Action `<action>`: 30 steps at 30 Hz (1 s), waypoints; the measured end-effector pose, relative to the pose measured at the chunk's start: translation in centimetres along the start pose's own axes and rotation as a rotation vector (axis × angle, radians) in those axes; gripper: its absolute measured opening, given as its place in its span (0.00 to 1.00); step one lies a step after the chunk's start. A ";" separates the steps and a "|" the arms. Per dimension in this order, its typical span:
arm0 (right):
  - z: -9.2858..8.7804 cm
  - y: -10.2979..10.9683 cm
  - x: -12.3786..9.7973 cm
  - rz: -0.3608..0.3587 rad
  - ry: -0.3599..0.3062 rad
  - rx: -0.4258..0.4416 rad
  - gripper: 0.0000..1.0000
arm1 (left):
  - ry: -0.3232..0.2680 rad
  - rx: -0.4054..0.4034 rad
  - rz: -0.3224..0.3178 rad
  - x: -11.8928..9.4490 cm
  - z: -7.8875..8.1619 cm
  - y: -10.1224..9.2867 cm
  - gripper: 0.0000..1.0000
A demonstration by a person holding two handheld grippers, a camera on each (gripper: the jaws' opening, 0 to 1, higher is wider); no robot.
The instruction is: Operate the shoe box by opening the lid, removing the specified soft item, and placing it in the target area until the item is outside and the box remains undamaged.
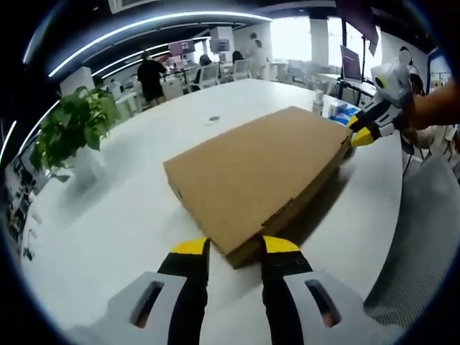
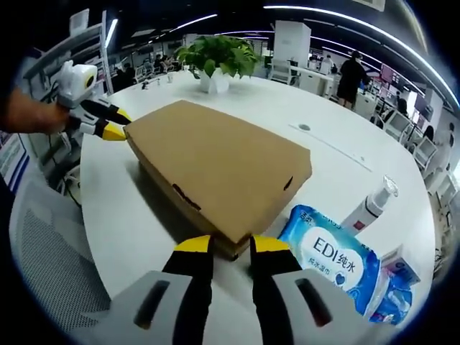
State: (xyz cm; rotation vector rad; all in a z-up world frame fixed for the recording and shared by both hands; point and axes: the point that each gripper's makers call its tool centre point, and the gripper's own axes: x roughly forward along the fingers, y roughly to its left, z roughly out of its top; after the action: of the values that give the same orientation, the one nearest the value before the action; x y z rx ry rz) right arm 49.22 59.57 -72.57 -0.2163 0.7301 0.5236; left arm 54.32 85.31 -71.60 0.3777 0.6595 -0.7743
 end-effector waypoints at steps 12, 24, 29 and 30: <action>-1.0 -0.6 -1.8 -0.035 0.000 0.026 0.22 | 0.008 -0.012 0.000 -1.7 -0.4 -0.5 0.33; -1.8 -0.7 -8.8 -0.150 -0.028 0.092 0.47 | -0.141 -0.023 -0.006 -6.9 4.1 -3.0 0.51; -1.5 -1.1 -12.5 -0.219 -0.043 0.114 0.54 | -0.162 -0.027 -0.026 -7.8 4.8 -3.6 0.62; -1.4 -1.2 -13.0 -0.236 -0.049 0.123 0.56 | -0.157 -0.022 -0.033 -7.9 4.5 -3.8 0.64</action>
State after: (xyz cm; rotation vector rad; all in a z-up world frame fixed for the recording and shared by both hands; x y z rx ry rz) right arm 40.97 53.10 -64.67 -0.1716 0.6757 0.2573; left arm 49.13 84.39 -63.29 0.2831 0.5277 -0.8181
